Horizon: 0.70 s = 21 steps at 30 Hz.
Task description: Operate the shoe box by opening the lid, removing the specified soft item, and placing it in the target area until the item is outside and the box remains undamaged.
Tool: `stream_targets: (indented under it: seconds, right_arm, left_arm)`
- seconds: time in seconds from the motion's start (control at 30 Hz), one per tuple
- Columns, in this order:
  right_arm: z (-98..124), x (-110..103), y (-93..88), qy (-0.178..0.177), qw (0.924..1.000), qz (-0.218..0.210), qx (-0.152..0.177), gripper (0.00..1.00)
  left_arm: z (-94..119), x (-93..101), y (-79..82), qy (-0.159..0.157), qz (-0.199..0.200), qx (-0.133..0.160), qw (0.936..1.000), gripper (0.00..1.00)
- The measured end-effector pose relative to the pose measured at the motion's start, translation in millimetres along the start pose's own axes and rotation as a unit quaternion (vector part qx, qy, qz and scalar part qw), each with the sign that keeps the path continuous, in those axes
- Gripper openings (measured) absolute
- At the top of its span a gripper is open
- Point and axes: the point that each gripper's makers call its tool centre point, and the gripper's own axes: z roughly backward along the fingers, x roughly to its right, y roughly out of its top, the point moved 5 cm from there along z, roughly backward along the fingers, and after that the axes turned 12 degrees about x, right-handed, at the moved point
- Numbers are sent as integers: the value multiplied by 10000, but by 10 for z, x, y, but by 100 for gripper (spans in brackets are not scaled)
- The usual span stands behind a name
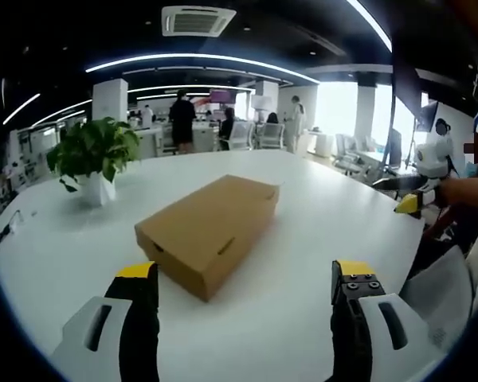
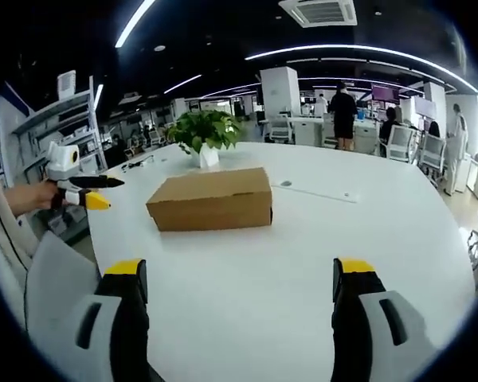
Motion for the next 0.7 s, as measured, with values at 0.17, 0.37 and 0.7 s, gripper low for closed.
stream_targets:
  seconds: [0.17, 0.37, 0.7]
  right_arm:
    - [-124, 88, 25, 18, 9999, 120, 6, 92]
    - [-304, 214, 74, 81, 9998, 196, 18, 91]
    - [-592, 344, 59, 270, 9991, 318, -73, 91]
  left_arm:
    - [-71, -39, -5, 85, 32, 44, 9999, 91]
    - [-148, -107, -17, 225, 65, 65, 9997, 91]
    - [-253, -205, -89, 364, -3, -46, 9993, 90]
